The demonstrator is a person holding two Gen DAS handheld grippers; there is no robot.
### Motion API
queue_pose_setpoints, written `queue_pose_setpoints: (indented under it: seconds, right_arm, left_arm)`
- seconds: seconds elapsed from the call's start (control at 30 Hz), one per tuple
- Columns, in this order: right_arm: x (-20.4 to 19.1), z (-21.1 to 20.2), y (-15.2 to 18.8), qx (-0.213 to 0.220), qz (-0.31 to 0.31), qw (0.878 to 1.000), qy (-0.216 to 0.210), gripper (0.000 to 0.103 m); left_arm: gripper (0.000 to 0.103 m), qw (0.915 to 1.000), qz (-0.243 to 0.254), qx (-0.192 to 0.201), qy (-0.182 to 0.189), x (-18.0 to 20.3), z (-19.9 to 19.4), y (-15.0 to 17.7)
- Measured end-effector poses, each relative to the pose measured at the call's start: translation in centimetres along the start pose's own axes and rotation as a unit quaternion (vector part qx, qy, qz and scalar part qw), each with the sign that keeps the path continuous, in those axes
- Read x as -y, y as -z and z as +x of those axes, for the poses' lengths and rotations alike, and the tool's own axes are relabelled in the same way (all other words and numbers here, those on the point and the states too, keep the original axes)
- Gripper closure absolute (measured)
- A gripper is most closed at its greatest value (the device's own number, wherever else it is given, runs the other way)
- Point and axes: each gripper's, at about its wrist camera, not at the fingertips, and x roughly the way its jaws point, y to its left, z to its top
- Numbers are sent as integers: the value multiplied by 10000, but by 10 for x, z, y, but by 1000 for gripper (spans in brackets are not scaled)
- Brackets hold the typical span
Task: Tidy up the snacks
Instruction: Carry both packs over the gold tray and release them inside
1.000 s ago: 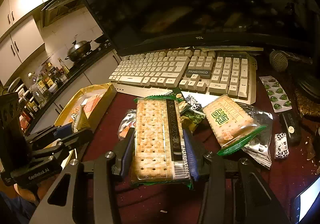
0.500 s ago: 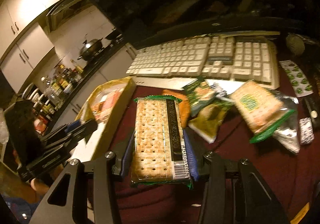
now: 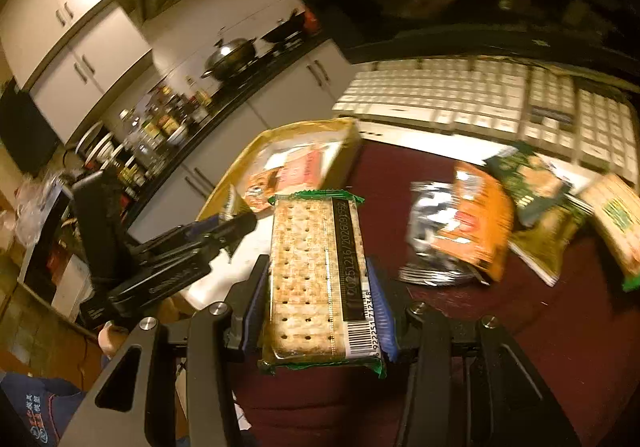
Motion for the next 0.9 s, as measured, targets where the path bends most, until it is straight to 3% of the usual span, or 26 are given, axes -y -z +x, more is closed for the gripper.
queue_pose_setpoints:
  seconds: [0.53, 0.9]
  right_arm:
    - [-68, 62, -15, -512, -476, 9962, -526, 58]
    - [-77, 122, -26, -1055, -447, 9933, -128, 58]
  left_arm:
    - [60, 9971, -474, -491, -335, -56, 4, 13]
    - [60, 9929, -516, -928, -531, -67, 19, 15]
